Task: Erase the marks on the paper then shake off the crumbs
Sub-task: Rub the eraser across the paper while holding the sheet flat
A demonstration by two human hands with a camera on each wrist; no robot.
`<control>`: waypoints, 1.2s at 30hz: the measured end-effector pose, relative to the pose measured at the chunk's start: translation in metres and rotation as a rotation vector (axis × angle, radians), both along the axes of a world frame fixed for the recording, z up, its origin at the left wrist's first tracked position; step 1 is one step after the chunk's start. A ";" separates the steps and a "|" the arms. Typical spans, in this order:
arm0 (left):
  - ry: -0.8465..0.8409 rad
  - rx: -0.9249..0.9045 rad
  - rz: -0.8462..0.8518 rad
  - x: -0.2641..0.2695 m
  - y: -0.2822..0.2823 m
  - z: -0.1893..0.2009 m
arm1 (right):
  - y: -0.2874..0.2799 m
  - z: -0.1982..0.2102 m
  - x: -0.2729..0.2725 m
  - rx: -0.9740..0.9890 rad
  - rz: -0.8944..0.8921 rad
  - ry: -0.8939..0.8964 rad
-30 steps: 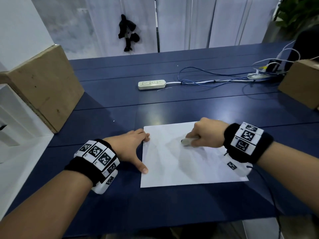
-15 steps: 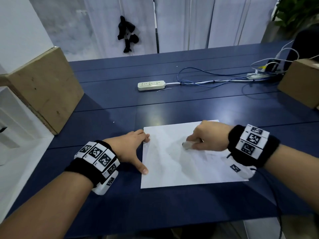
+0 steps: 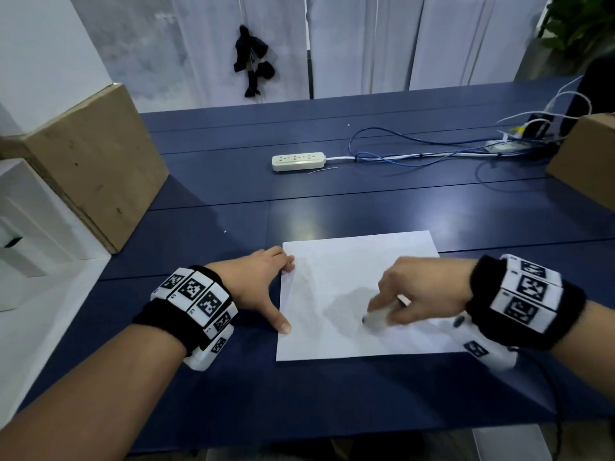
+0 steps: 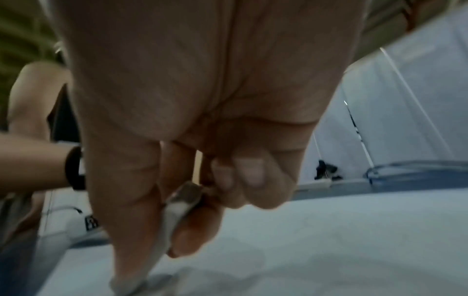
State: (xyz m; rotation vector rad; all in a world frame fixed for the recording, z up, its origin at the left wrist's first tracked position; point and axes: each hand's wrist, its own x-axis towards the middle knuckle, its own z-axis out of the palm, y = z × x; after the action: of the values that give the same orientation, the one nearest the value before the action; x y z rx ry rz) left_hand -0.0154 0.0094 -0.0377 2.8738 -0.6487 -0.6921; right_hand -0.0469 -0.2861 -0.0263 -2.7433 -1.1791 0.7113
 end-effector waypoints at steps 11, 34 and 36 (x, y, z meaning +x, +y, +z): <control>0.003 0.001 0.001 0.001 0.000 0.000 | 0.005 -0.001 0.003 -0.019 -0.020 -0.125; -0.001 -0.001 -0.001 -0.001 -0.001 0.002 | -0.002 -0.001 0.006 -0.084 -0.099 -0.196; -0.003 -0.002 -0.002 -0.001 -0.001 0.002 | -0.003 0.001 -0.007 -0.037 -0.049 -0.011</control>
State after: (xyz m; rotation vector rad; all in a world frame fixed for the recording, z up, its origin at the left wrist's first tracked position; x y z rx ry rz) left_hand -0.0164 0.0080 -0.0362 2.8731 -0.6527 -0.6879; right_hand -0.0537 -0.2889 -0.0249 -2.7992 -1.1082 0.7203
